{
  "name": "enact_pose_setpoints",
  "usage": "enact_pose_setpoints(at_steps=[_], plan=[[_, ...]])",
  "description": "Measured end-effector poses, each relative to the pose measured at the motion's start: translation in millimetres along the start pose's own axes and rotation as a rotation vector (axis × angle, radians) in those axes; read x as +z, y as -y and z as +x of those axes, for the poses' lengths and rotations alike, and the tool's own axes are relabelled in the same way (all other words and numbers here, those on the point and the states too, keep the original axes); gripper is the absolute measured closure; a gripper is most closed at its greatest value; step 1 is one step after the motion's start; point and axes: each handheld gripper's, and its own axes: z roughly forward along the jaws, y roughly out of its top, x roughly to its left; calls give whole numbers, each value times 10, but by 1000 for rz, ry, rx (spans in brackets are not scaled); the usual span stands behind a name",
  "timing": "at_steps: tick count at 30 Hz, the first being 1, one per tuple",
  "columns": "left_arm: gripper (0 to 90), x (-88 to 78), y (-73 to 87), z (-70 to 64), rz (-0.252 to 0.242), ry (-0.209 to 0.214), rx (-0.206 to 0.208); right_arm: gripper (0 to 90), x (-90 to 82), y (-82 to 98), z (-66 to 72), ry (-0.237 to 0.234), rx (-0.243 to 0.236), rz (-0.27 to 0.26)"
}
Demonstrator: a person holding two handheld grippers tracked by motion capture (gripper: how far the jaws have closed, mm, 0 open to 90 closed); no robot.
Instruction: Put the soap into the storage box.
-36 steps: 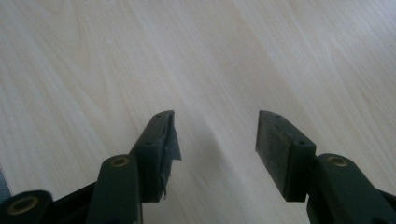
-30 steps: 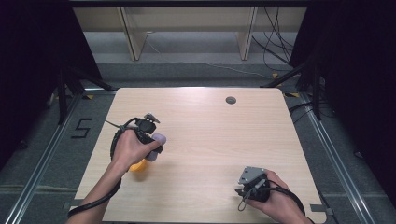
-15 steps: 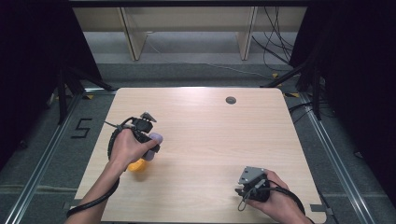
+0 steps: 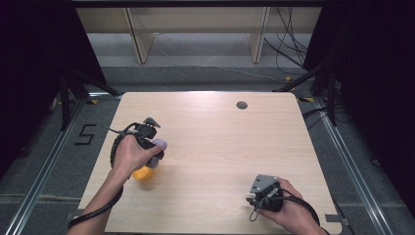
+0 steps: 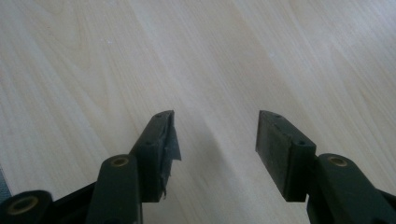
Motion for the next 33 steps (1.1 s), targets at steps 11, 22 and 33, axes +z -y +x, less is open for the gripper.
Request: enact_pose_setpoints(at_steps=[11,22,33], plan=[[492,67,25,100,-11,-22,-22,476,-4,-3,-8,11,-14,3],[492,103,34,172,-3,-53,-31,475,-5,-3,-8,10,-13,3],[492,132,40,240,29,-55,-73,476,-4,-3,-8,11,-15,4]])
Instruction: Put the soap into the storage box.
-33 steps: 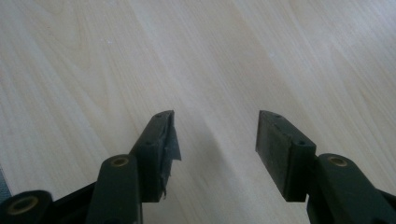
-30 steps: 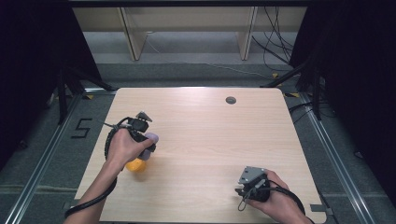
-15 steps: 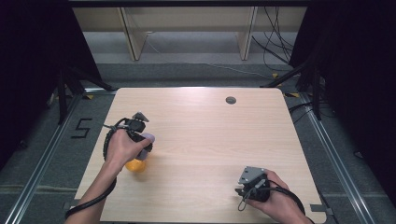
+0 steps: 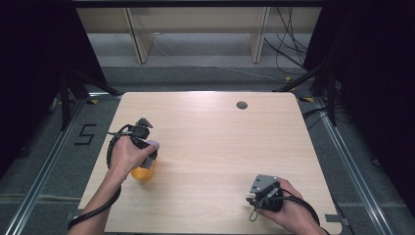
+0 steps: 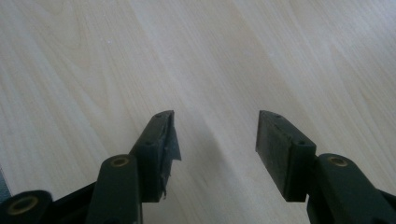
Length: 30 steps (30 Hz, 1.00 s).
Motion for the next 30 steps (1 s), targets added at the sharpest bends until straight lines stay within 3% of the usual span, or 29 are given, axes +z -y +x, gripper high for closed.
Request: enact_pose_setpoints(at_steps=[19,22,23,30], plan=[[492,94,66,102,33,-21,-35,475,12,2,9,-9,13,-4],[492,134,80,107,46,-28,-32,474,-30,-12,-14,-48,8,42],[492,144,82,110,51,-27,-32,474,12,3,8,-9,12,-4],[492,196,99,118,60,-30,-33,474,12,3,11,-10,13,-4]])
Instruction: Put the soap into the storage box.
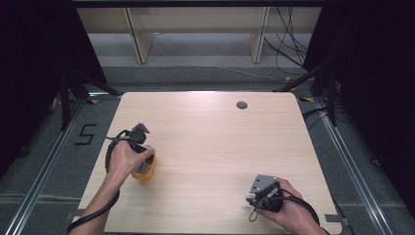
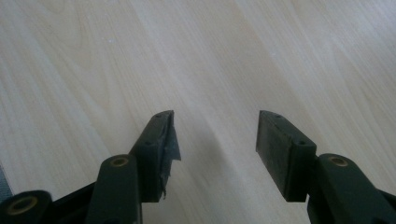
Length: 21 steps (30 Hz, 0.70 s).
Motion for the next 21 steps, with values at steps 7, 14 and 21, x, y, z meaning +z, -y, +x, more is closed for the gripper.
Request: enact_pose_setpoints(at_steps=[7,14,21], plan=[[491,56,14,17,16,-10,1,474,0,0,0,0,0,0],[491,107,17,24,28,-13,11,473,1,0,-1,3,-2,-1],[489,145,20,37,42,-19,18,472,-6,0,-19,-12,-7,0]])
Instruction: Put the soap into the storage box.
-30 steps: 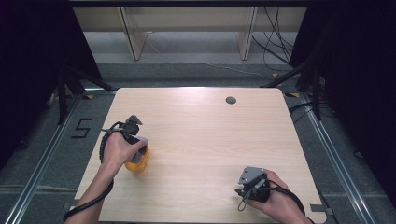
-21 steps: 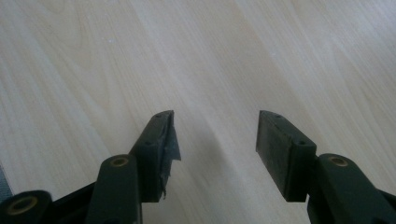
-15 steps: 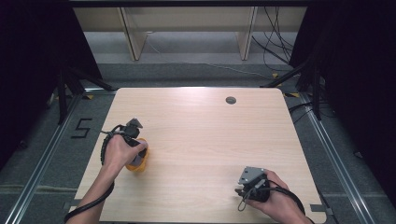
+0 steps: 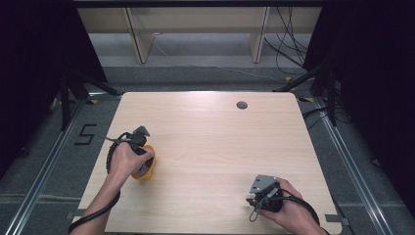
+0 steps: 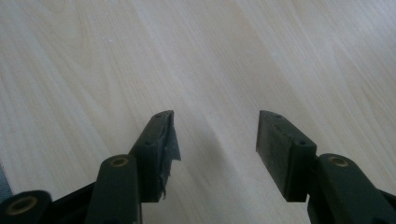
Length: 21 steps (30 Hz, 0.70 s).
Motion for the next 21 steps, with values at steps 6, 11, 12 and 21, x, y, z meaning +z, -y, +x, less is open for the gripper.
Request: enact_pose_setpoints(at_steps=[6,11,12,21], plan=[[468,-24,3,13,-17,-12,12,473,1,0,-1,0,-1,0],[438,-128,-7,14,-61,-16,7,472,-3,-4,-1,-2,-6,9],[433,-151,-6,8,-68,-17,-2,472,-2,-3,0,-2,-6,10],[390,-405,211,47,-227,13,30,471,1,1,-1,-1,-2,-2]])
